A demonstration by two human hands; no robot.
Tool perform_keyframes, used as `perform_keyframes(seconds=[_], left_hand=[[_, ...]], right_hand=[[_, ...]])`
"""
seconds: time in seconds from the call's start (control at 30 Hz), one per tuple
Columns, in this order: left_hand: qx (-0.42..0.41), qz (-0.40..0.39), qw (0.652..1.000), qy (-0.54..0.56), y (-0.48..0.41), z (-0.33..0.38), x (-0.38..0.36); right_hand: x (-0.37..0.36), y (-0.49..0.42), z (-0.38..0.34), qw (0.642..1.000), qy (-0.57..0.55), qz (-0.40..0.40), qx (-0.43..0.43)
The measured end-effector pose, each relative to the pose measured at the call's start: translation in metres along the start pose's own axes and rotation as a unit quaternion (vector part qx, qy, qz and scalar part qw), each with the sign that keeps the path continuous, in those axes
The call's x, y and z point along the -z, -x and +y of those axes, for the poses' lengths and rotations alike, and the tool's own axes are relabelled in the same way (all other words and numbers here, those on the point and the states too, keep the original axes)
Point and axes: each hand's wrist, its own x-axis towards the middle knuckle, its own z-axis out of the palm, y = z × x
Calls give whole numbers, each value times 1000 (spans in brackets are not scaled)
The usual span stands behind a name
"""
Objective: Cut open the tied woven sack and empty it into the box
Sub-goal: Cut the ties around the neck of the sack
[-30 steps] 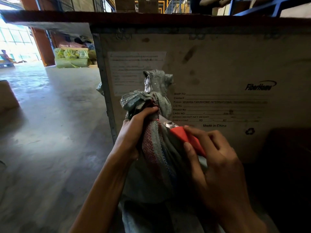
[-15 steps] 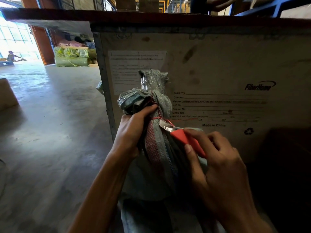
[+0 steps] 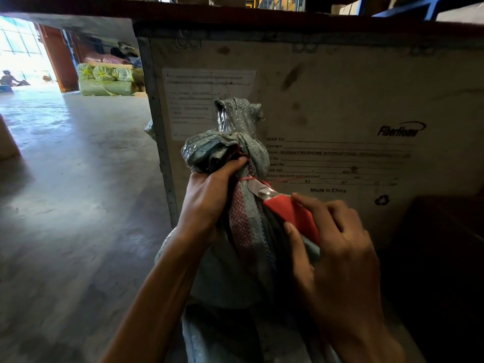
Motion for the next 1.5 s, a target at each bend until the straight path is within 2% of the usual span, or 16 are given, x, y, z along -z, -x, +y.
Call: perform_keyframes(seconds=[0.2, 0.37, 0.57, 0.73, 0.83, 1.17, 1.5], left_hand=[[49, -26, 996, 65, 3, -4, -5], [169, -49, 976, 128, -1, -17, -6], [226, -60, 959, 159, -10, -31, -1], [170, -27, 975, 141, -10, -29, -2], [144, -22, 979, 142, -9, -25, -4], [109, -29, 984, 136, -4, -28, -10], [109, -16, 982, 154, 10, -29, -22]], right_hand=[[-6, 5, 2, 999, 34, 30, 2], [-19, 13, 2, 997, 49, 65, 9], [-26, 16, 1, 998, 22, 52, -13], [-22, 12, -3, 999, -13, 7, -31], [-16, 11, -3, 999, -23, 9, -34], [-6, 10, -2, 999, -31, -7, -36], [-16, 12, 6, 998, 19, 68, 6]])
